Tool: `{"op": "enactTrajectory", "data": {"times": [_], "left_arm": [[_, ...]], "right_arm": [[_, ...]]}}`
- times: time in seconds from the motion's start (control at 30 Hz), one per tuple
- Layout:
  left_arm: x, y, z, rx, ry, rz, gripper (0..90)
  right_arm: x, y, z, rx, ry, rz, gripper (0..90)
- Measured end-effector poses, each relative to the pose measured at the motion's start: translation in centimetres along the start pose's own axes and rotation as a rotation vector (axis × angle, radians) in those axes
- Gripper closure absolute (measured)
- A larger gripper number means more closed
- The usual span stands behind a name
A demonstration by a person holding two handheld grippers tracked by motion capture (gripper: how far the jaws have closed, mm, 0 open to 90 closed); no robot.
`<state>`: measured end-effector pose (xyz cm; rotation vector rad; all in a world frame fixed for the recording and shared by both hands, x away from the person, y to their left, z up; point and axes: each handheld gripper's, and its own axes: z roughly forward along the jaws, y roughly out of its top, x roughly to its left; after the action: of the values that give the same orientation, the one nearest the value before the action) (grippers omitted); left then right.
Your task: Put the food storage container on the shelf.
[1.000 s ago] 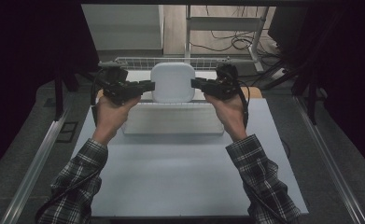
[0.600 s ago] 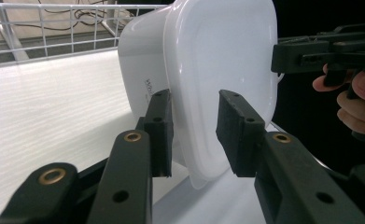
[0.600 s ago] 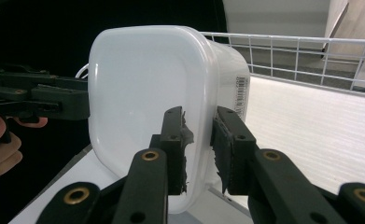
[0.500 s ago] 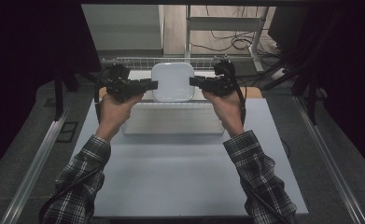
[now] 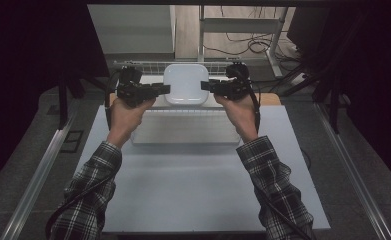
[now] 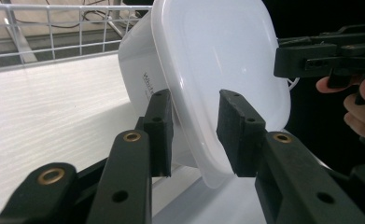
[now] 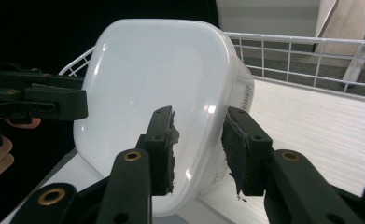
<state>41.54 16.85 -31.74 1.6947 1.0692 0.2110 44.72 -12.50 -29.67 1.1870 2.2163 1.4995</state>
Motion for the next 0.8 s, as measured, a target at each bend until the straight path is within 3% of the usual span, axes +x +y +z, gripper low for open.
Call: {"op": "enactTrajectory", "data": {"times": [0.17, 0.27, 0.37, 0.47, 0.53, 0.57, 0.8], "left_arm": [[0.2, 0.2, 0.1, 0.007, 0.0, -0.006, 64.9], [0.4, 0.5, 0.3, 0.01, 0.034, 0.015, 62.0], [0.4, 1.1, 0.7, 0.025, 0.075, 0.04, 59.8], [0.4, 1.4, 0.9, 0.03, 0.084, 0.04, 59.6], [0.4, 1.5, 1.1, 0.031, 0.084, 0.039, 59.6], [0.4, 1.6, 1.3, 0.033, 0.083, 0.038, 59.7], [0.7, 1.8, 1.8, 0.025, 0.098, 0.029, 59.4]], "right_arm": [[0.2, 0.0, 0.3, 0.002, -0.016, -0.021, 59.0], [0.3, 0.0, 0.6, 0.0, -0.024, -0.036, 56.1], [-0.1, 0.0, 0.9, 0.003, -0.015, -0.006, 53.4], [-0.4, 0.0, 1.0, 0.004, -0.003, 0.014, 52.4], [-0.6, 0.0, 1.1, -0.006, -0.024, 0.016, 50.7], [-0.5, 0.1, 1.3, -0.014, -0.063, -0.01, 50.8], [-0.5, 0.3, 1.7, -0.023, -0.104, -0.023, 50.9]]}}
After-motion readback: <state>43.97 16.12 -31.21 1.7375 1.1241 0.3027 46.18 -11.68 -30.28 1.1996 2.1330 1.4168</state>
